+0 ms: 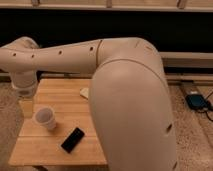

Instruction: Move the arm in a circular motion

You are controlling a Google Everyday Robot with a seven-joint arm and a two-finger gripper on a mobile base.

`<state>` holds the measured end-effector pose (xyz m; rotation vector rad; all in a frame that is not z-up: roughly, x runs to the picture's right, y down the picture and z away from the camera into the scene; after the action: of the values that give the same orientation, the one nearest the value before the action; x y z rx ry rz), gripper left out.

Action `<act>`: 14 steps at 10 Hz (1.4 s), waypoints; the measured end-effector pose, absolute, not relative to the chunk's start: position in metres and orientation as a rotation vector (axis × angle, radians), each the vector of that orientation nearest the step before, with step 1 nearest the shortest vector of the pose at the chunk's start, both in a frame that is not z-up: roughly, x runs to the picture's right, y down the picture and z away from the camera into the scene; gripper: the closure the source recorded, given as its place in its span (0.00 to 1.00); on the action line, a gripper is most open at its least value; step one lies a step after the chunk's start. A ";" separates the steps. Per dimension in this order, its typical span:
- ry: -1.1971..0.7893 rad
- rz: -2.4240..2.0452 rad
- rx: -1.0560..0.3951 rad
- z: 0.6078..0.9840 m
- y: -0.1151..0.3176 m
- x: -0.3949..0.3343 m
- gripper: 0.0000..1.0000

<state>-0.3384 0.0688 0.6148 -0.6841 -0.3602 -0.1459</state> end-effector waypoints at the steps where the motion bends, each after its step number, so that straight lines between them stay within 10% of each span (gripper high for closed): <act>1: -0.378 -0.157 -0.691 0.606 0.078 -0.344 0.20; 14: -0.229 0.209 -0.753 0.544 0.179 -0.143 0.20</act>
<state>-0.1427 0.1789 0.5444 -0.7528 -0.2286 0.2094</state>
